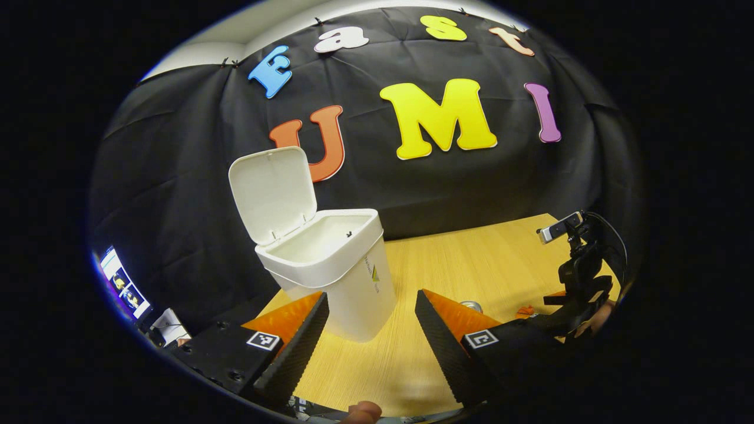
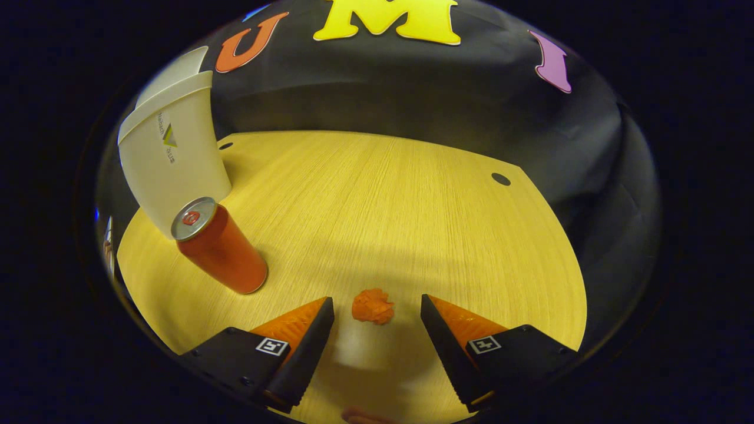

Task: Press the lid of the desktop garbage bin to open it, pick up the crumpled paper on the desktop and throw it into the bin, then pick up the pop can on the desktop and drop it into the bin, and finally close the garbage bin lid.

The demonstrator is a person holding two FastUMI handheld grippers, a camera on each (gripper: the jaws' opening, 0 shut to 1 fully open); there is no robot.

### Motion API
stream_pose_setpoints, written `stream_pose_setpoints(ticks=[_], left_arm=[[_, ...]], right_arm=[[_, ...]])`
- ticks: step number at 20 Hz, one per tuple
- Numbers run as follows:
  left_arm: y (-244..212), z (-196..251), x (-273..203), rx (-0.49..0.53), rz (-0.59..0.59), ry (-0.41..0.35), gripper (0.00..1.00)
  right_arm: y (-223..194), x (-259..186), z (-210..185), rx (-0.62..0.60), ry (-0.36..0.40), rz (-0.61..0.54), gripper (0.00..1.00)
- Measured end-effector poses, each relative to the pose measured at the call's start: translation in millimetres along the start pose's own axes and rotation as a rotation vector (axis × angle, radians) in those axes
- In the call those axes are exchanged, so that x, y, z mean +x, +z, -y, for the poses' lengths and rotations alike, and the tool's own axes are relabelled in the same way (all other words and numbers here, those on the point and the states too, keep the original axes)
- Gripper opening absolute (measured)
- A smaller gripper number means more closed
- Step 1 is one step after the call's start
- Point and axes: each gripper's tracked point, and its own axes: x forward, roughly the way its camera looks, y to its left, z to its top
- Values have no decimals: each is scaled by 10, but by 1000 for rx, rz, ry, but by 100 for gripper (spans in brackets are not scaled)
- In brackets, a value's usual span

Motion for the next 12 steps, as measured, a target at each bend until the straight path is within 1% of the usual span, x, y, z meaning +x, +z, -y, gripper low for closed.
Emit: stream_pose_setpoints(ticks=[3, 4, 8, 9, 10, 12], left_arm=[[-41, -56, -22, -5, -14, 15, 98], [-27, -75, -30, -5, -12, 21, 98], [-15, -117, -52, -19, -12, 35, 97], [-8, -128, -55, -17, -12, 39, 98], [-2, -140, -54, -16, -11, 43, 98], [5, -155, -65, -17, -13, 48, 97]], right_arm=[[-55, 129, -40, 7, 8, -39, 95], [-56, 161, -22, 1, -4, -47, 93], [-121, 207, -97, 28, 41, -90, 84], [-103, 215, -88, 40, 40, -89, 78], [-106, 218, -84, 45, 41, -90, 75], [-96, 224, -99, 50, 46, -92, 73]])
